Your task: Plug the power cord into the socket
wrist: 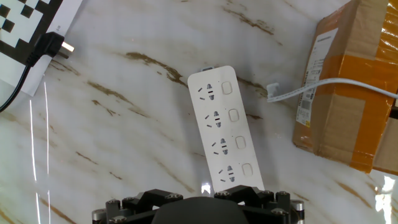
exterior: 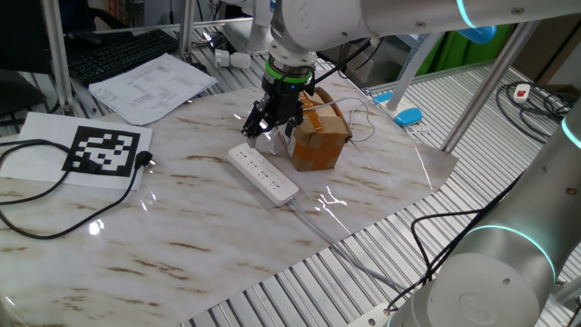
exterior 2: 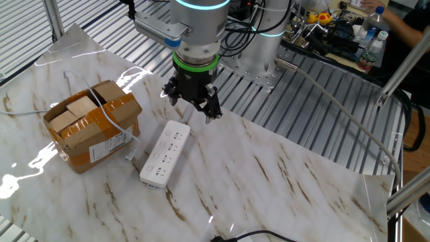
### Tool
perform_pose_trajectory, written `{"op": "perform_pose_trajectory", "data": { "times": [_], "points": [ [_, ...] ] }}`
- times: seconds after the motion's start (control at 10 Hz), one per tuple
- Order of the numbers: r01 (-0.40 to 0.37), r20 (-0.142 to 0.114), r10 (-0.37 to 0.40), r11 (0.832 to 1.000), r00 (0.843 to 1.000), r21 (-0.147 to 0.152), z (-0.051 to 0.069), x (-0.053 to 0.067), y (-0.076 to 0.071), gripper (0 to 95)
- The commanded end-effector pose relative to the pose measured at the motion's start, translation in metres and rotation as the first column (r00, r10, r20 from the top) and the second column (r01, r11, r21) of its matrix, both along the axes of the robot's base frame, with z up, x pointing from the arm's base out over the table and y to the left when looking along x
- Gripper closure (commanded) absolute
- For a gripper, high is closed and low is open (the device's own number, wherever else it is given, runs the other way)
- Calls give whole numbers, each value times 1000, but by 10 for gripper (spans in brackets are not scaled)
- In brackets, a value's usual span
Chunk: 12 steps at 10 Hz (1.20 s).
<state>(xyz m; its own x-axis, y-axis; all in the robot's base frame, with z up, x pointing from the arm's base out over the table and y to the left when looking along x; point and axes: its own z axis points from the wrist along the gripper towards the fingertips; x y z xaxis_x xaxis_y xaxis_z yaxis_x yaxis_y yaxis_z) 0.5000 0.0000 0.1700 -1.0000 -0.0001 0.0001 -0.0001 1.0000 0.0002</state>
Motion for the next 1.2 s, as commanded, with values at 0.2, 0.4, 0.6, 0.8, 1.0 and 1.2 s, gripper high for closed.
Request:
{"op": "perform_pose_trajectory", "data": {
  "times": [0.2,0.4,0.6,0.8,1.0,1.2],
  "points": [
    [338,28,-338,941,941,-8,-1,-1,1,950],
    [344,30,-344,939,939,-8,-5,-7,5,950],
    [343,30,-342,939,939,-9,-5,-9,9,950],
    [343,29,-343,939,939,-9,-8,-8,11,950],
    [345,28,-345,938,938,-9,-12,-7,13,950],
    [347,18,-347,938,938,-6,-15,-6,14,950]
  ]
}}
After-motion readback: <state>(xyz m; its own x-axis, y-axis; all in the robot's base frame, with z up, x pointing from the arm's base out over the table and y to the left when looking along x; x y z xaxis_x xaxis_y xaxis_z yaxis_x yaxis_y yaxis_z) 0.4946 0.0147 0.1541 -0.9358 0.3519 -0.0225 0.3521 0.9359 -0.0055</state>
